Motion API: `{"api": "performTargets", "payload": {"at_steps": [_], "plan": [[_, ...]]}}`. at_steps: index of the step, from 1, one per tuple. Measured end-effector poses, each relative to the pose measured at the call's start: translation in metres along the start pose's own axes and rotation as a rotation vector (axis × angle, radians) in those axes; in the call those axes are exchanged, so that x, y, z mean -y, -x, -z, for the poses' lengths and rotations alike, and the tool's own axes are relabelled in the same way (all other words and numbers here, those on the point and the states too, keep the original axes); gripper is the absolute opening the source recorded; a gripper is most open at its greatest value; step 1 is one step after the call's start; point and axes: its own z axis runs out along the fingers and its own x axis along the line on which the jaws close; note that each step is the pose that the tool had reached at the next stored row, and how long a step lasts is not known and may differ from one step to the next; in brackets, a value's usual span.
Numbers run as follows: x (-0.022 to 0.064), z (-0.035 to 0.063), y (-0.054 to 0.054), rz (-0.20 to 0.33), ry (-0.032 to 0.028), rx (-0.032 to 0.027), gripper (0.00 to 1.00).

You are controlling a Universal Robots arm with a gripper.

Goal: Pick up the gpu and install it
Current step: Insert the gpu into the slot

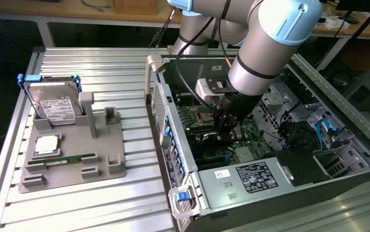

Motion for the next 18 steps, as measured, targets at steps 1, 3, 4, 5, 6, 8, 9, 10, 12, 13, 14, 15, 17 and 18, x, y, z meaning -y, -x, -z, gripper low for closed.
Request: {"api": "performTargets", "payload": {"at_steps": [1,3,4,5,6,8,9,10,12,13,14,15,17,18], "plan": [[0.0,-0.0003,0.0,0.0,0.0001,-0.0002,0.27],[0.0,-0.0005,0.0,0.0,0.0001,-0.0002,0.27],[0.0,-0.0006,0.0,0.0,0.0,0.0,0.27],[0.0,-0.0007,0.0,0.0,0.0,0.0001,0.27],[0.0,-0.0007,0.0,0.0,-0.0001,0.0002,0.27],[0.0,-0.0007,0.0,0.0,-0.0001,0.0002,0.27],[0.0,-0.0007,0.0,0.0,-0.0001,0.0001,0.27],[0.0,-0.0007,0.0,0.0,-0.0001,0.0001,0.27],[0.0,-0.0007,0.0,0.0,-0.0001,0.0002,0.27],[0.0,-0.0007,0.0,0.0,-0.0001,0.0001,0.27],[0.0,-0.0007,0.0,0.0,-0.0001,0.0001,0.27],[0.0,-0.0007,0.0,0.0,-0.0001,0.0002,0.27],[0.0,-0.0009,0.0,0.0,0.0,0.0,0.27],[0.0,-0.0014,0.0,0.0,0.0,0.0,0.27]]}}
